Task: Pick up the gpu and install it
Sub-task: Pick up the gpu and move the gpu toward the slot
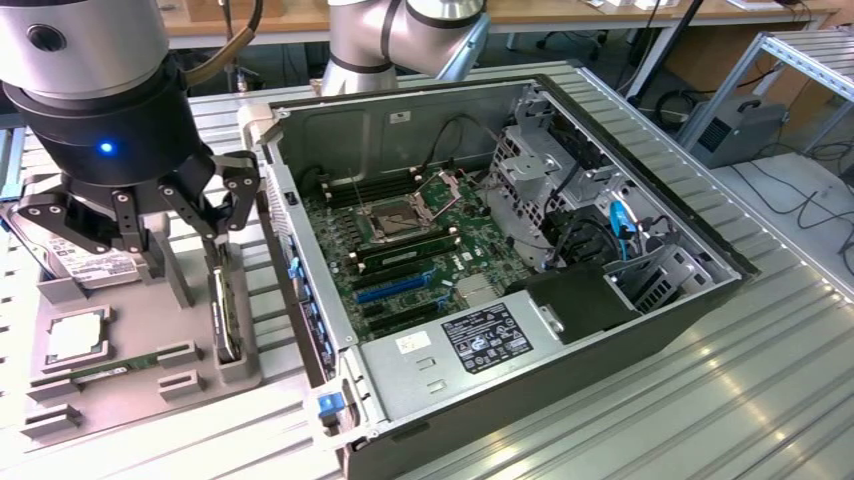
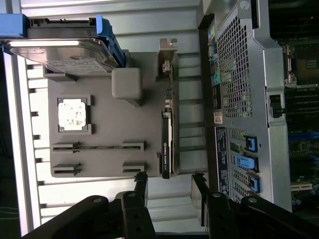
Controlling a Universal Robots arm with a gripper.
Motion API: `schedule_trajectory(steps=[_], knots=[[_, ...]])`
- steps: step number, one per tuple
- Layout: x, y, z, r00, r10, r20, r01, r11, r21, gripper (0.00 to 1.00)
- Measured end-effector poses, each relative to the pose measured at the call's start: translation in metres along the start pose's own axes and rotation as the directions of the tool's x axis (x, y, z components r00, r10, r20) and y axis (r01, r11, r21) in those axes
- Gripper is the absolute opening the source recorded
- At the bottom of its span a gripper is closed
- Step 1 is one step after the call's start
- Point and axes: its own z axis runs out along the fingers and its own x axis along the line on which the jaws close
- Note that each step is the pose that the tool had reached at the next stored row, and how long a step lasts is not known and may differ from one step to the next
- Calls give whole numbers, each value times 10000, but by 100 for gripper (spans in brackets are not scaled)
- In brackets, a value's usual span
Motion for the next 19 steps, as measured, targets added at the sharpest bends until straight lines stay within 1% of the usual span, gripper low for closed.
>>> schedule_trajectory(steps=[7,9,13,15,19], knots=[[1,-1,22,10000,0,0,0,10000,0,48],[5,-17,234,10000,0,0,0,10000,0,48],[5,-18,240,10000,0,0,0,10000,0,48],[6,-22,283,10000,-1,0,1,10000,0,48],[6,-23,290,10000,0,0,0,10000,0,48]])
